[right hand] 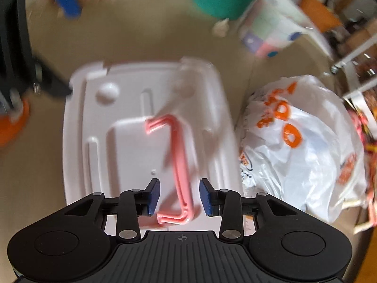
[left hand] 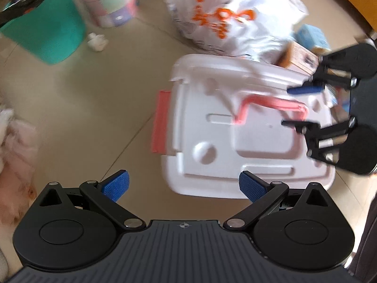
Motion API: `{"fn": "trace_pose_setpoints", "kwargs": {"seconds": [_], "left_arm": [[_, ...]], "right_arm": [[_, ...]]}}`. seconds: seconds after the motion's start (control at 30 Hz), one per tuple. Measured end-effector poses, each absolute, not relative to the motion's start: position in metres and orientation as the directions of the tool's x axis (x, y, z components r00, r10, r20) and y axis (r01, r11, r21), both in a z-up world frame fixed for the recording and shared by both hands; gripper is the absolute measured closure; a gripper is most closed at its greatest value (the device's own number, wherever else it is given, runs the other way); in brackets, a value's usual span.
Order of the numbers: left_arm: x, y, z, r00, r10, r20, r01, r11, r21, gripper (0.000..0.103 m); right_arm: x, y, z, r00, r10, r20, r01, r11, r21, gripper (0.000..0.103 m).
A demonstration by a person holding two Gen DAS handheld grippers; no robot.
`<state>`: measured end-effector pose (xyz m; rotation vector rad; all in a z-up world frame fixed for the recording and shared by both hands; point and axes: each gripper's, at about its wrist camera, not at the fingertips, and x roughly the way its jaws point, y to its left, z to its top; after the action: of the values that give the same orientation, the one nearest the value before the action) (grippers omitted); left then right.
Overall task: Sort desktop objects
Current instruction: 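Grasp the lid's pink handle with the left gripper while the right gripper holds it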
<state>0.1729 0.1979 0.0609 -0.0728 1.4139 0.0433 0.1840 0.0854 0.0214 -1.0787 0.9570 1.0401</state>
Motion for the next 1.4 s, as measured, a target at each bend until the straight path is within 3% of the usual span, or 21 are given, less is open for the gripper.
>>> {"fn": "trace_pose_setpoints", "kwargs": {"seconds": [0.23, 0.4, 0.5, 0.6, 0.7, 0.73, 0.8, 1.0, 1.13, 1.3, 1.4], "left_arm": [[0.191, 0.169, 0.051, 0.208, -0.067, -0.976, 0.204, 0.979, -0.024, 0.005], [0.211, 0.166, 0.043, 0.191, -0.12, -0.974, 0.303, 0.951, -0.058, 0.007], [0.221, 0.164, 0.035, 0.161, -0.147, -0.976, 0.379, 0.922, -0.076, 0.02], [0.225, 0.161, 0.028, 0.131, -0.177, -0.975, 0.459, 0.883, -0.098, 0.022], [0.224, 0.154, 0.026, 0.136, -0.176, -0.975, 0.527, 0.846, -0.079, 0.025], [0.225, 0.153, 0.026, 0.14, -0.167, -0.976, 0.54, 0.839, -0.066, 0.025], [0.226, 0.152, 0.025, 0.147, -0.155, -0.977, 0.558, 0.828, -0.047, 0.028], [0.234, 0.154, 0.025, 0.172, -0.172, -0.97, 0.561, 0.826, -0.047, 0.037], [0.228, 0.144, 0.022, 0.168, -0.18, -0.969, 0.625, 0.779, -0.037, 0.047], [0.217, 0.134, 0.019, 0.21, -0.164, -0.964, 0.691, 0.722, 0.027, 0.05], [0.214, 0.129, 0.019, 0.245, -0.148, -0.958, 0.719, 0.691, 0.077, 0.062]], "right_arm": [[0.184, 0.043, 0.03, 0.222, 0.213, -0.952, -0.952, 0.259, -0.164, 0.062], [0.184, 0.028, 0.029, 0.21, 0.29, -0.934, -0.933, 0.345, -0.103, 0.059], [0.187, 0.026, 0.026, 0.189, 0.33, -0.925, -0.927, 0.371, -0.057, 0.058], [0.191, 0.028, 0.02, 0.185, 0.341, -0.922, -0.926, 0.376, -0.047, 0.058], [0.194, 0.031, 0.012, 0.186, 0.34, -0.922, -0.928, 0.37, -0.051, 0.062], [0.195, 0.032, 0.012, 0.187, 0.349, -0.918, -0.929, 0.368, -0.049, 0.072], [0.196, 0.035, 0.01, 0.194, 0.334, -0.923, -0.928, 0.368, -0.062, 0.078], [0.191, 0.032, 0.019, 0.178, 0.338, -0.924, -0.945, 0.32, -0.066, 0.092], [0.184, 0.032, 0.022, 0.177, 0.325, -0.929, -0.955, 0.286, -0.081, 0.092], [0.186, 0.033, 0.023, 0.163, 0.317, -0.934, -0.953, 0.296, -0.066, 0.093], [0.187, 0.034, 0.023, 0.16, 0.313, -0.936, -0.952, 0.3, -0.062, 0.093]]}}
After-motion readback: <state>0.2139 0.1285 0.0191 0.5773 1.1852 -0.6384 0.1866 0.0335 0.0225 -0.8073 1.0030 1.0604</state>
